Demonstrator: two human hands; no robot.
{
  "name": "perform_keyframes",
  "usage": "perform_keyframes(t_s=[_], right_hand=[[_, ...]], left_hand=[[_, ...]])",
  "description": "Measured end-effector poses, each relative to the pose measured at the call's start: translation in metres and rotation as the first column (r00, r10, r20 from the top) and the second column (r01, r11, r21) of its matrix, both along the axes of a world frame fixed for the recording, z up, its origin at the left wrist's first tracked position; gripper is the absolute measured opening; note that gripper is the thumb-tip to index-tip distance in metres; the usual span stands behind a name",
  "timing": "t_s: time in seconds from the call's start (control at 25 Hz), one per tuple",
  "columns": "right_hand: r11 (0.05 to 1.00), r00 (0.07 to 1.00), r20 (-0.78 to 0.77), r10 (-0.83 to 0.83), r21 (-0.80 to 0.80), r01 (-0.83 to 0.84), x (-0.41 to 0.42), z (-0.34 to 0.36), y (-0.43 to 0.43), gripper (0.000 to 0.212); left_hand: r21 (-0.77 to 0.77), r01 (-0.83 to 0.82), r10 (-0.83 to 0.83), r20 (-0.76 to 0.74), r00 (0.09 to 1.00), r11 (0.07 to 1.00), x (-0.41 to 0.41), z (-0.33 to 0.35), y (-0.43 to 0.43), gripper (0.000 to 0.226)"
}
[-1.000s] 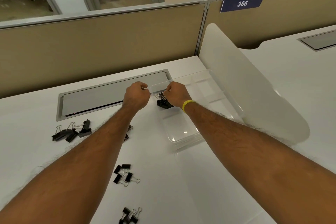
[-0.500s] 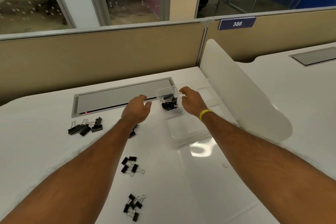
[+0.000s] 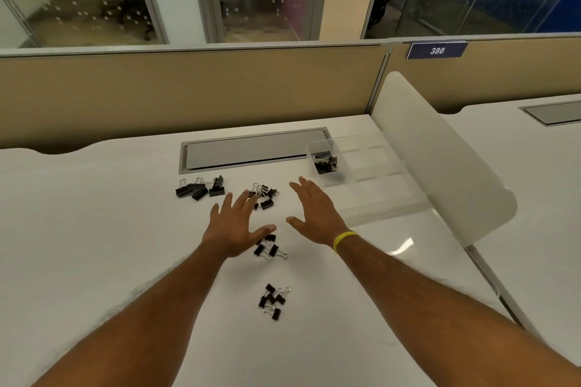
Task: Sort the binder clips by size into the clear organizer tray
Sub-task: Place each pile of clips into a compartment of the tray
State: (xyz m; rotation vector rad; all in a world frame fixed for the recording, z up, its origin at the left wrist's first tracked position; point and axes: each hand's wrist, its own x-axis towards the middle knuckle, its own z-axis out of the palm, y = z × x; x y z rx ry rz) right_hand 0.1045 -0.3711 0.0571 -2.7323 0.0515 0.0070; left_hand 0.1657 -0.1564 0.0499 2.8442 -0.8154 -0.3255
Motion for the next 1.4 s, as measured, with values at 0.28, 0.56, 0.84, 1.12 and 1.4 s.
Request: perform_keyframes(t_s=[0.28, 0.56, 0.84, 1.12, 1.4], right_hand=[[1.000, 0.998, -0.059, 0.022, 0.018, -0.021, -0.015, -0.023, 0.074, 0.086], [0.998, 0.991, -0.121, 0.054, -0.005, -0.055, -0.010, -0.050, 0.117, 0.086], [0.993, 0.994, -0.058, 0.096, 0.071, -0.092, 0.041, -0.051, 0.141, 0.083], [0.989, 0.992, -0.087, 0.092, 0.124, -0.080, 0.144, -0.036, 0.146, 0.090], [0.991, 0.949, -0.298, 0.102, 0.111, -0.072, 0.205, -0.049, 0.136, 0.103]], left_hand=[[0.069, -0.002, 0.000, 0.019, 1.000, 0.998, -0.021, -0.032, 0.073, 0.103], [0.071, -0.039, 0.039, -0.004, 0.999, 0.997, -0.012, -0.051, 0.110, 0.103], [-0.004, -0.132, 0.132, -0.033, 0.991, 0.991, 0.038, -0.049, 0.120, 0.099], [-0.061, -0.193, 0.195, 0.028, 0.980, 0.979, 0.124, -0.037, 0.116, 0.089], [0.022, -0.239, 0.240, -0.131, 0.962, 0.971, 0.162, -0.047, 0.097, 0.100]])
